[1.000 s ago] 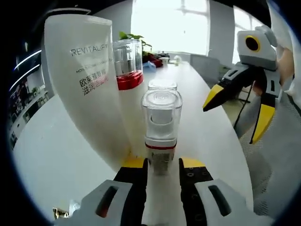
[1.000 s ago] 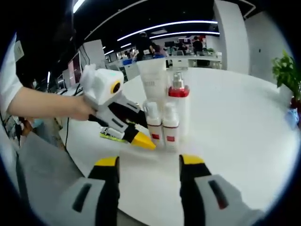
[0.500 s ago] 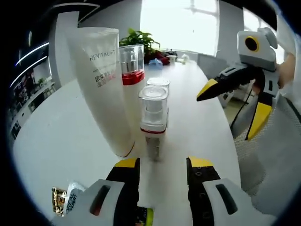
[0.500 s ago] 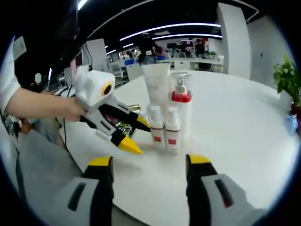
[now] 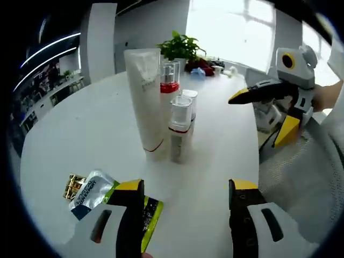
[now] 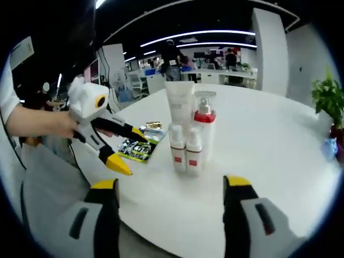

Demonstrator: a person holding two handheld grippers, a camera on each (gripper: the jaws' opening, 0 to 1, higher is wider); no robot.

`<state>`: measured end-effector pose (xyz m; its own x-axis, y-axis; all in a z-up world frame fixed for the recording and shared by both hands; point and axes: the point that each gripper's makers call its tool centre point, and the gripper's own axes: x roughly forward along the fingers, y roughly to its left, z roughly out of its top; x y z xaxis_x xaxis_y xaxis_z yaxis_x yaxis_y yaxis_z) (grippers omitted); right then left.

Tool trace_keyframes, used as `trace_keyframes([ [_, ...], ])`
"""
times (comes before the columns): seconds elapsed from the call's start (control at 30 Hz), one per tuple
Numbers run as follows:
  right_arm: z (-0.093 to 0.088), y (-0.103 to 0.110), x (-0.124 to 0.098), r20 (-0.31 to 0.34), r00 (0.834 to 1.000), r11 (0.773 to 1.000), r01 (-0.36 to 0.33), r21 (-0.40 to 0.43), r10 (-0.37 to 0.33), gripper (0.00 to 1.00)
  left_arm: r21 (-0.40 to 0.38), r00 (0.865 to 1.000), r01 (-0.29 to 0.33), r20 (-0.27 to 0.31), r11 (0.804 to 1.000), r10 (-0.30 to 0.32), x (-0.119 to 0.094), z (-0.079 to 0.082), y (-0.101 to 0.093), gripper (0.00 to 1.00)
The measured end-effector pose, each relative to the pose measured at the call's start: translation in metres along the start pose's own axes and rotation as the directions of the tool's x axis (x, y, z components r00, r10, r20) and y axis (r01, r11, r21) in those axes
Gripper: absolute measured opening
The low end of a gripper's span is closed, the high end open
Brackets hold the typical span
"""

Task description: Arrange the skincare products in the storage area until every visible bottle or jar stands upright without overlapping.

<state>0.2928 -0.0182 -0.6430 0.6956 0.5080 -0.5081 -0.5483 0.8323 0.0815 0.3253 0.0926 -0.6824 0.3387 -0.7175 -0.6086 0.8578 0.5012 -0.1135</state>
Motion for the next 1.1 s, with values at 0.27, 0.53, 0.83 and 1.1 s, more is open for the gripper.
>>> trace_keyframes([
  [0.27, -0.001, -0.002, -0.011, 0.012, 1.000, 1.000, 0.000, 0.017, 0.000, 0.86, -0.084, 0.997, -0.074, 0.006, 0.994, 0.075, -0.025, -0.014, -0.005, 0.69],
  [0.53, 0.003, 0.005, -0.018, 0.032, 0.999, 1.000, -0.018, 0.020, 0.017, 0.90, -0.164, 0.987, -0.155, 0.007, 0.974, 0.159, -0.053, -0.025, -0.012, 0.79],
  [0.83, 0.001, 0.012, -0.029, 0.046, 0.999, 0.999, -0.027, 0.039, 0.025, 0.91, -0.249, 0.969, -0.228, 0.037, 0.941, 0.245, -0.083, -0.029, -0.015, 0.88],
  [1.1, 0.010, 0.011, -0.035, 0.096, 0.995, 0.998, -0.001, 0.060, -0.005, 0.91, -0.312, 0.946, -0.293, 0.044, 0.904, 0.322, -0.108, -0.037, -0.016, 0.97],
])
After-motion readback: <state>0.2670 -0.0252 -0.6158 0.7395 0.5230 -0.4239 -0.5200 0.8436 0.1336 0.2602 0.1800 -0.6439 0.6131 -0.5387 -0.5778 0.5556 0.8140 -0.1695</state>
